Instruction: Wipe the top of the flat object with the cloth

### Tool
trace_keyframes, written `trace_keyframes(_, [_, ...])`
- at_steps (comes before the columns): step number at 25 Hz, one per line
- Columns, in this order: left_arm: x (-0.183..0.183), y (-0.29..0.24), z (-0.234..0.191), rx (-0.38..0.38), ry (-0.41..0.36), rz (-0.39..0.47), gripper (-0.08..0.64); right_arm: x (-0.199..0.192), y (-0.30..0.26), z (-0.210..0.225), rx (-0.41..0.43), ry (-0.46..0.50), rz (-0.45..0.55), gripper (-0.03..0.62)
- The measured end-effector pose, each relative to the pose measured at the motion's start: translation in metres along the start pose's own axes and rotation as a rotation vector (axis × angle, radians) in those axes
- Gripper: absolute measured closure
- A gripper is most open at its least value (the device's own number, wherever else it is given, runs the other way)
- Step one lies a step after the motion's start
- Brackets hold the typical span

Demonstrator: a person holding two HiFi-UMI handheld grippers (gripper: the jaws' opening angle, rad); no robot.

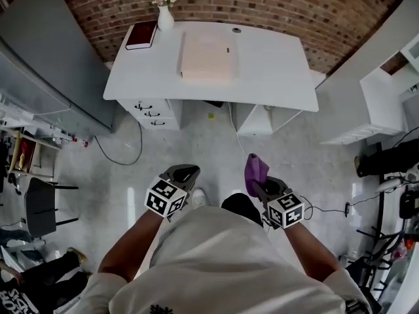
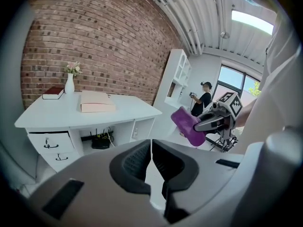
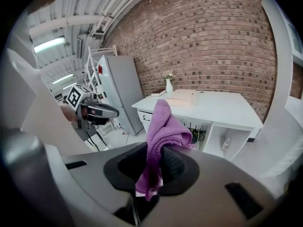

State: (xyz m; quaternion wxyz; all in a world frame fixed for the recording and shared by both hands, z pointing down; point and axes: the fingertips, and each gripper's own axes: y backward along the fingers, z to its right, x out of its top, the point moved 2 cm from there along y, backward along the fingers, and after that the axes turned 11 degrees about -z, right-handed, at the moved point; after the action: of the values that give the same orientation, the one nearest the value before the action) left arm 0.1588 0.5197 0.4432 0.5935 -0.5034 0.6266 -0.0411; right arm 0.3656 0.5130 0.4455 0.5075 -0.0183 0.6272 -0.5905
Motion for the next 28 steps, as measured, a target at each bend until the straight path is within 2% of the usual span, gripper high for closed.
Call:
trace_keyframes(4, [0.022, -0.006, -0.04, 0.032, 0.028, 0.031, 0.532, 0.033, -0.021, 0.013, 0.013, 0.038, -0.025, 0.508])
trace_keyframes(9, [0.048, -0.032, -0.089, 0.08, 0.069, 0.032, 0.532, 0.079, -0.06, 0.058, 0.05, 0.055, -0.031, 0.508])
trace_keyframes(13, [0.088, -0.057, -0.129, 0.121, 0.097, 0.016, 0.522, 0.132, -0.091, 0.108, 0.089, 0.067, -0.023, 0.506])
trace_keyframes(15, [0.116, -0.067, -0.148, 0.152, 0.102, 0.012, 0.465, 0.161, -0.103, 0.133, 0.12, 0.073, -0.019, 0.506])
trace_keyframes(16, [0.131, -0.071, -0.159, 0.177, 0.1, 0.011, 0.465, 0.175, -0.109, 0.144, 0.136, 0.083, -0.019, 0.506])
trace_keyframes(20, [0.178, -0.09, -0.203, 0.262, 0.104, 0.003, 0.467, 0.222, -0.132, 0.185, 0.198, 0.118, -0.009, 0.506])
trace_keyframes(23, [0.198, -0.108, -0.235, 0.31, 0.116, -0.004, 0.516, 0.243, -0.151, 0.213, 0.231, 0.138, -0.014, 0.506])
trace_keyframes(28, [0.221, -0.127, -0.286, 0.325, 0.125, -0.019, 0.533, 0.27, -0.18, 0.235, 0.251, 0.147, -0.041, 0.506])
